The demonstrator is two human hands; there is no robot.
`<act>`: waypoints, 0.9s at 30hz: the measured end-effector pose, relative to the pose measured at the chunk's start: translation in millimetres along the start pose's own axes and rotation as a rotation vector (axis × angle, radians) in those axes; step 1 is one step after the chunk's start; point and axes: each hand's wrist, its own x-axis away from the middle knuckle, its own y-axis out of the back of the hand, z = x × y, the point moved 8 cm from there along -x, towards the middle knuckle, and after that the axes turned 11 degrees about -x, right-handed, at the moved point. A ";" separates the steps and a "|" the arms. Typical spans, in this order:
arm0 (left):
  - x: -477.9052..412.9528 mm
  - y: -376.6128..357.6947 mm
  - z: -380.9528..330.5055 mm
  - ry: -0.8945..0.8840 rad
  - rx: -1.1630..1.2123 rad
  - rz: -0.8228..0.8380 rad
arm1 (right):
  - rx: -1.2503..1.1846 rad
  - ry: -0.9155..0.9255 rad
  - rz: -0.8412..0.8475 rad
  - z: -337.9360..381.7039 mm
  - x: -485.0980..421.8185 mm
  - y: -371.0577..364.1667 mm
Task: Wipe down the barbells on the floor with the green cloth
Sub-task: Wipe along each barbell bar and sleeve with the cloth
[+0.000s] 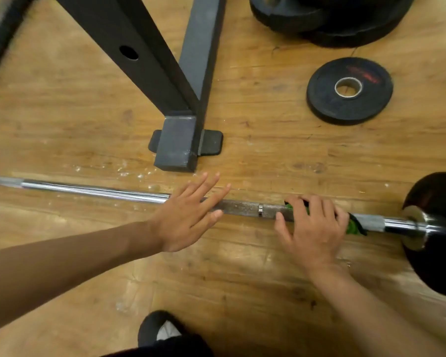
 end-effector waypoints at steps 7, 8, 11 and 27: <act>-18.8 -24.2 42.1 -0.409 -0.367 -0.205 | 0.116 -0.029 -0.044 -3.6 -5.6 -6.9; -21.9 -24.0 44.3 -0.434 -0.373 -0.244 | 0.131 -0.059 -0.053 -3.8 -5.6 -7.2; -26.3 -19.6 46.3 -0.448 -0.401 -0.339 | 0.136 -0.231 -0.098 -1.2 -9.0 -11.0; -17.9 -5.7 70.9 0.108 -0.310 -0.573 | 0.128 0.006 0.252 35.7 -13.9 -24.9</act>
